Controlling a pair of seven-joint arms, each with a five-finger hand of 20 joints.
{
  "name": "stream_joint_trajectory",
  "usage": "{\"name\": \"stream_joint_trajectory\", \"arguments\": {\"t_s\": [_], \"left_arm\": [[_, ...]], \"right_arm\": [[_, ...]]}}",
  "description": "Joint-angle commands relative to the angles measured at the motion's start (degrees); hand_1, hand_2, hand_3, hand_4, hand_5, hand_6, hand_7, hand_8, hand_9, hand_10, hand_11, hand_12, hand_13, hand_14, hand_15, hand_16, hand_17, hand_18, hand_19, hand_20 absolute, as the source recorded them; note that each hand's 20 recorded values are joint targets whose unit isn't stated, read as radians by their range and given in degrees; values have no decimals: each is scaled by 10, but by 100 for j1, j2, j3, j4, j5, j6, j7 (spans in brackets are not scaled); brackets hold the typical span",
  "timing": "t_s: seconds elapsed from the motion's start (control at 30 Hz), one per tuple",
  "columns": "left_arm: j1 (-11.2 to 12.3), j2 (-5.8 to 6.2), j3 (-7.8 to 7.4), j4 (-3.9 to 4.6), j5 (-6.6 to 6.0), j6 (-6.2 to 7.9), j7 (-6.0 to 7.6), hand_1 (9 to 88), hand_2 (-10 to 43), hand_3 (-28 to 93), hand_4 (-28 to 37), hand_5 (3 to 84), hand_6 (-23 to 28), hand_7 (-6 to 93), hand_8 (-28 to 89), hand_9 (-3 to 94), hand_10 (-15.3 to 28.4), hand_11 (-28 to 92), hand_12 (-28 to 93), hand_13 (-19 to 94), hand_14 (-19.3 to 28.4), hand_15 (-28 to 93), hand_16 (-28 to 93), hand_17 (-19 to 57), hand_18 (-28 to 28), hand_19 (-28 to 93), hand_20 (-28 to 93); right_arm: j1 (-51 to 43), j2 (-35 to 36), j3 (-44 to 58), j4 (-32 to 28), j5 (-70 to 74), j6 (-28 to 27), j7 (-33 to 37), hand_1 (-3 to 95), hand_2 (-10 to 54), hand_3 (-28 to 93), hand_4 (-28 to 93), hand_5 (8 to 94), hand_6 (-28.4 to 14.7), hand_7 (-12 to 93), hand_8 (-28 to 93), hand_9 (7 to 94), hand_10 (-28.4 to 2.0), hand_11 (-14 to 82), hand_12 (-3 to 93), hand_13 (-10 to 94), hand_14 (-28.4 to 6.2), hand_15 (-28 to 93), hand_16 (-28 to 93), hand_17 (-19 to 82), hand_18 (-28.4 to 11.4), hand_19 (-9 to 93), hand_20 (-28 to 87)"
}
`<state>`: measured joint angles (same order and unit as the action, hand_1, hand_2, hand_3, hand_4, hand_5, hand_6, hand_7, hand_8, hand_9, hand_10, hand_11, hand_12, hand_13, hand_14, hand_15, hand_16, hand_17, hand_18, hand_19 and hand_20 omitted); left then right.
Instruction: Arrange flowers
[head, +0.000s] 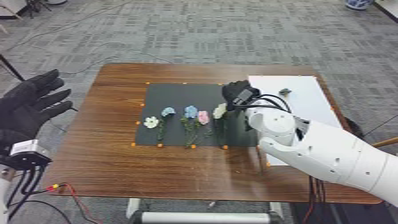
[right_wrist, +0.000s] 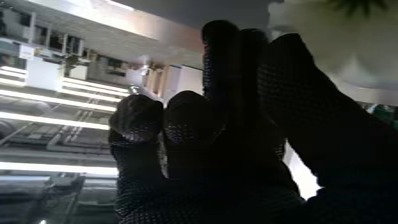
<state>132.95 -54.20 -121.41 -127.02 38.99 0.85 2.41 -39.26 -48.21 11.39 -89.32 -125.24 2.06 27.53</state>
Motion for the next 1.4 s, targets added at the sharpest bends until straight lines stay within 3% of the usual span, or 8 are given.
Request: {"name": "stream_joint_trajectory", "arguments": {"t_s": [0.03,0.23,0.4,0.5,0.8,1.17,1.3,1.4], "left_arm": [[26,-25,-8,-9,6,-1,-23,245,-59,697,-282,265,29,240,-115,204,116,270,114,130,147,440,-96,-78,209,413,69],[36,-37,-4,-13,9,-3,-25,245,-57,695,-282,265,29,240,-114,204,115,266,114,130,147,437,-96,-78,209,412,69],[67,-38,-27,-24,5,-17,-27,245,-57,696,-282,265,29,236,-113,203,114,261,115,130,147,434,-94,-79,209,411,69],[61,-32,-27,-14,11,-26,-28,245,-57,696,-282,265,29,236,-112,204,114,260,117,130,147,433,-93,-78,209,411,69],[15,-18,-9,17,11,-72,-50,246,-56,695,-281,266,30,235,-111,205,115,258,120,130,147,431,-91,-78,209,410,70],[89,-60,-29,-28,14,-65,-18,245,-57,697,-282,266,29,235,-111,204,115,259,120,130,147,430,-91,-79,209,408,71],[72,-48,-32,-27,3,-60,-17,245,-57,696,-282,266,30,236,-111,205,115,258,120,131,147,429,-90,-79,209,409,72],[72,-49,-22,-38,11,-50,-5,245,-56,697,-282,266,29,235,-111,205,115,257,120,130,148,429,-90,-78,209,408,71]], "right_arm": [[97,6,171,-35,-178,142,312,421,-95,894,-280,529,9,403,-147,607,-87,296,345,627,-69,835,372,351,-197,889,545],[179,103,115,-44,-110,431,919,393,-95,919,-263,458,-22,378,-160,505,-123,360,273,599,-79,832,382,339,-201,890,544],[155,216,342,103,64,137,1527,354,-95,929,-245,269,-102,206,-83,290,-177,206,225,504,-118,837,290,287,-204,853,510],[186,334,335,322,163,290,1547,347,-95,928,-257,220,-126,134,-61,242,-187,133,204,491,-125,849,248,277,-202,842,486],[-190,452,1034,840,1212,-42,733,388,-95,902,-281,229,-112,133,-65,271,-160,96,133,525,-95,827,282,298,-199,837,464],[-363,193,1437,1395,1251,-997,1059,444,-95,872,-283,230,-99,166,-82,286,-148,121,105,556,-72,835,327,322,-198,866,473],[-330,130,1326,1585,1276,-770,1248,429,-95,888,-283,295,-90,178,-96,381,-167,127,98,626,-63,832,315,364,-203,898,466],[-404,214,1279,1553,1315,-275,1025,433,-95,869,-283,451,-26,260,-138,544,-120,181,129,674,-53,833,302,395,-201,921,476]]}}
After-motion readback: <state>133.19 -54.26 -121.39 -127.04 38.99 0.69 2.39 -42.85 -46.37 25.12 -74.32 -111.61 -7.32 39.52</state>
